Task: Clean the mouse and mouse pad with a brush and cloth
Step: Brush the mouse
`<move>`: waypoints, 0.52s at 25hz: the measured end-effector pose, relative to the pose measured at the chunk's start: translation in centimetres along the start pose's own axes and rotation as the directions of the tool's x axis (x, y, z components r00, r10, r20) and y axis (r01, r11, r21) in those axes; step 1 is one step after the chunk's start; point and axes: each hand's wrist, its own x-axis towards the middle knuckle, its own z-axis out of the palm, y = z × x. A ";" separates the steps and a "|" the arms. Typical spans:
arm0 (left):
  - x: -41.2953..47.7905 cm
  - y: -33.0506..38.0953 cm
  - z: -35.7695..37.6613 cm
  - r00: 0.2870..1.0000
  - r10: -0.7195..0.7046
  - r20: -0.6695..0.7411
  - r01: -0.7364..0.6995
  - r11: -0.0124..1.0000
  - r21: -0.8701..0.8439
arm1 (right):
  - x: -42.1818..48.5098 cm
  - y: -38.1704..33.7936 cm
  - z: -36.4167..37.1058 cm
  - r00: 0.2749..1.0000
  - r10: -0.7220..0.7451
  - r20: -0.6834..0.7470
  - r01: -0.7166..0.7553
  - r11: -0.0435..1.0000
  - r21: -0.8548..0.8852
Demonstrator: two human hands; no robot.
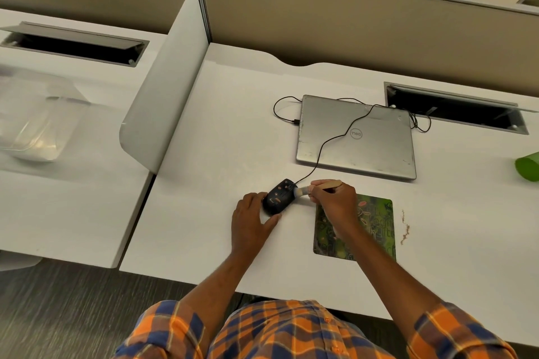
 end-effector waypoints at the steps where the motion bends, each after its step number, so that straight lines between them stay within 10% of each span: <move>1: 0.0 0.0 0.0 1.000 -0.001 0.000 0.001 1.000 0.000 | -0.1 0.0 0.2 1.000 0.005 0.021 -0.005 1.000 0.015; 13: 0.3 -0.2 -0.5 0.999 -0.040 0.001 0.039 0.994 -0.103 | -1.7 0.6 0.3 0.997 -0.035 0.076 0.041 0.996 -0.076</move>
